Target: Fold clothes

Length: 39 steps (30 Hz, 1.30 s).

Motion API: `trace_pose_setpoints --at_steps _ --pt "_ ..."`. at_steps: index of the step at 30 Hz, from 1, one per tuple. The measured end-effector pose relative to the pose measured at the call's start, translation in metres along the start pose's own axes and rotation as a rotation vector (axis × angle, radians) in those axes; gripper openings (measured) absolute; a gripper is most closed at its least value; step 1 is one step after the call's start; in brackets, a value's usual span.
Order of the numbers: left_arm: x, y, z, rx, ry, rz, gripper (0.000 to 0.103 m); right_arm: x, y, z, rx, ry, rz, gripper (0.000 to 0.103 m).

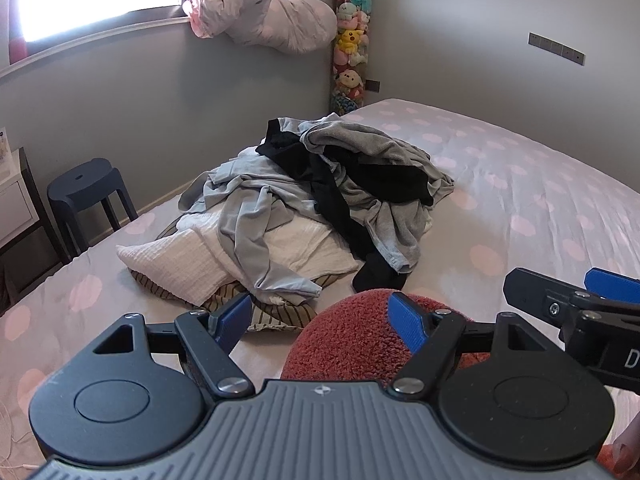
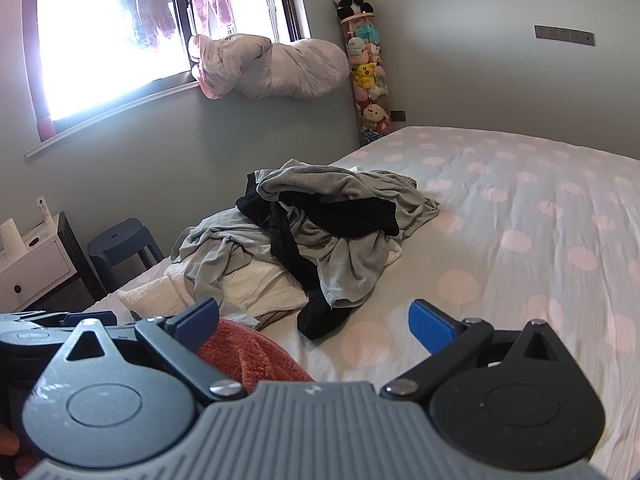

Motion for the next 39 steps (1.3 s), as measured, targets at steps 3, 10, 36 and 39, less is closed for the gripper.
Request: trace_pose_setpoints --at_steps 3,10,36,39 --pt "-0.0005 -0.0004 -0.0014 -0.008 0.007 -0.001 0.074 -0.0008 -0.0005 -0.0011 -0.004 -0.001 0.002 0.102" --pt "-0.0009 -0.0021 -0.0015 -0.010 0.009 -0.003 0.074 -0.0014 -0.0023 -0.0019 -0.009 0.000 0.008 0.102" --pt "-0.0026 -0.0011 0.0019 0.005 0.015 -0.010 0.074 -0.0016 -0.0066 0.0011 -0.003 0.013 0.028 0.102" --pt "-0.0028 -0.0009 0.0022 0.009 0.015 -0.010 0.074 -0.0019 -0.0067 0.0019 -0.002 0.013 0.030 0.102"
Point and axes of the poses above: each gripper's, at about its wrist camera, not at the fingertips, and x roughly against the way its jaws point, z to its left, y to its top, the point moved 9 cm from there along -x, roughly the way its jaws point, and after that the axes turned 10 degrees about -z, right-handed, at the moved point
